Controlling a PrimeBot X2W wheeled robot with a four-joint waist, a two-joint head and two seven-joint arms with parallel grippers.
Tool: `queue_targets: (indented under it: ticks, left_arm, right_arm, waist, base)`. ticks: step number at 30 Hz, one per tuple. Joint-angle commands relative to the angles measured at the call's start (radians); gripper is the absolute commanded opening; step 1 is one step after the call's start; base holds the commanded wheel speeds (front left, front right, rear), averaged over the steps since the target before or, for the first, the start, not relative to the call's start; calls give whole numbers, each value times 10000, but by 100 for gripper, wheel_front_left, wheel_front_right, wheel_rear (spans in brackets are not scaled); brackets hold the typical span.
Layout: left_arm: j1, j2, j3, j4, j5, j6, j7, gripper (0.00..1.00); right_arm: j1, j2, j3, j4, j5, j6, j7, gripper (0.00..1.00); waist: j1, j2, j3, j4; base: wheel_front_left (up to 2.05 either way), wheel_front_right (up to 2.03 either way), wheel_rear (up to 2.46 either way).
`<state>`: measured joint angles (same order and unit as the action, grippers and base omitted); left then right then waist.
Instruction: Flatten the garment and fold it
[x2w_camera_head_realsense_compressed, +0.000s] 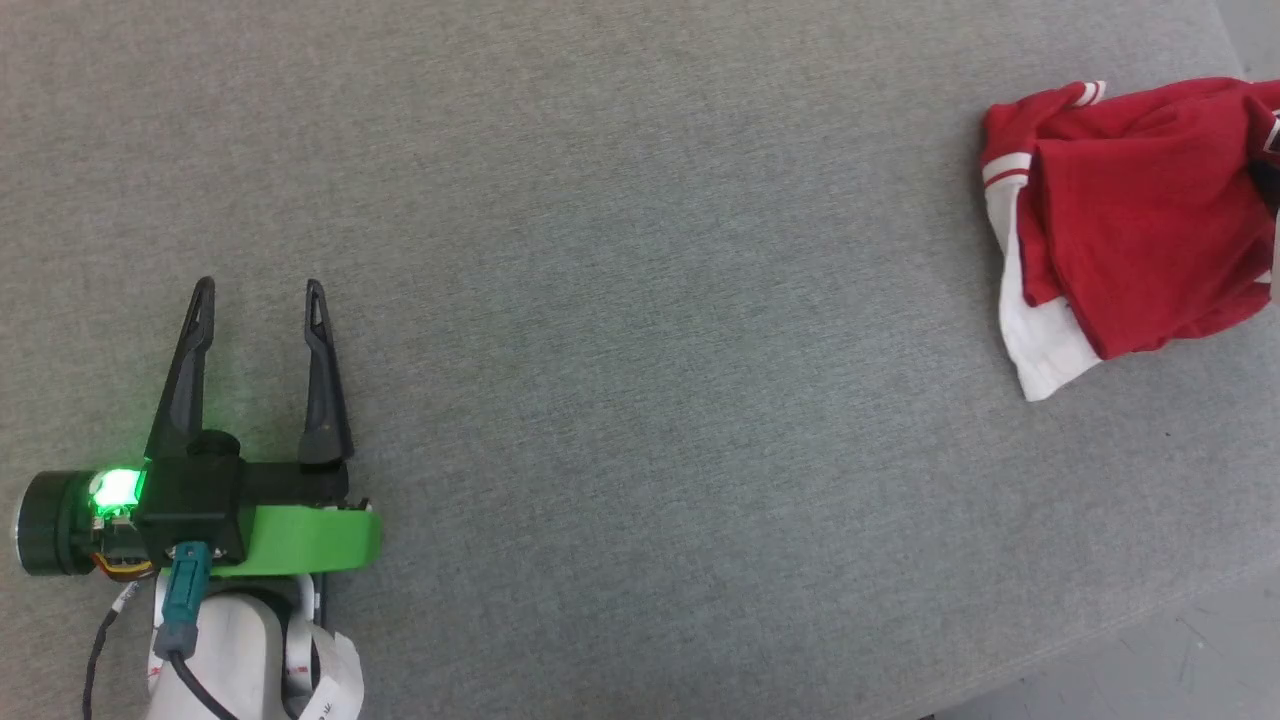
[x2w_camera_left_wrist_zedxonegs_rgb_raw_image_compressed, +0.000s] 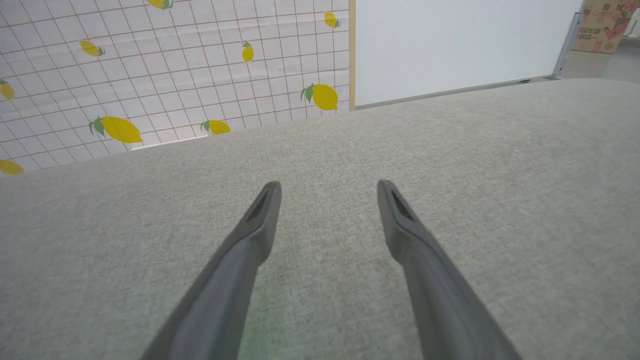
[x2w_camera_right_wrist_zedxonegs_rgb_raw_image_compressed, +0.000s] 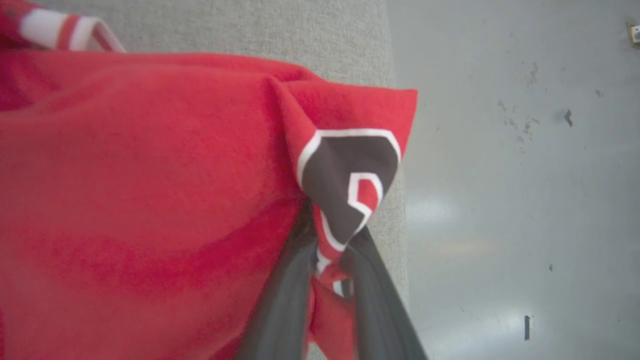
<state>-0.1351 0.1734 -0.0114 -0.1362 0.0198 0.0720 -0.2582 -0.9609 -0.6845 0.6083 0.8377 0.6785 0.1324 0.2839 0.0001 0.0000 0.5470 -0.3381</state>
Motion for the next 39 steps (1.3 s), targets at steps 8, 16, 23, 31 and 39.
queue_targets:
  ticks: [8,16,23,31,39]
  left_arm:
    - [109,-83,-97,187,-189,269,-36,100]
    - [556,-277,-85,361,-412,318,-36,100]
    - [1051,-561,1,516,-700,260,-36,100]
    - [1364,-792,252,777,-840,174,-36,100]
    - [1516,-938,332,1222,-768,90,-36,100]
  right_arm:
    - [-321,119,-7,1080,-707,-17,-1040,100]
    - [-391,326,-1052,1238,-1889,-17,-4587,100]
    - [305,1263,-2186,91,-2673,-17,-5438,100]
    - [3050,2881,-5034,-4074,-4059,-17,-5454,100]
    - [5977,4973,-6556,-6372,-4728,-17,-5455,100]
  waist:
    - [-1,0,-1148,313]
    - [-1,0,-2585,801]
    - [-1,0,-3628,1272]
    - [-1,0,-4418,1968]
    - [-1,0,-4997,2720]
  base:
    - [0,0,0]
    - [0,0,0]
    - [0,0,0]
    - [0,0,0]
    - [0,0,0]
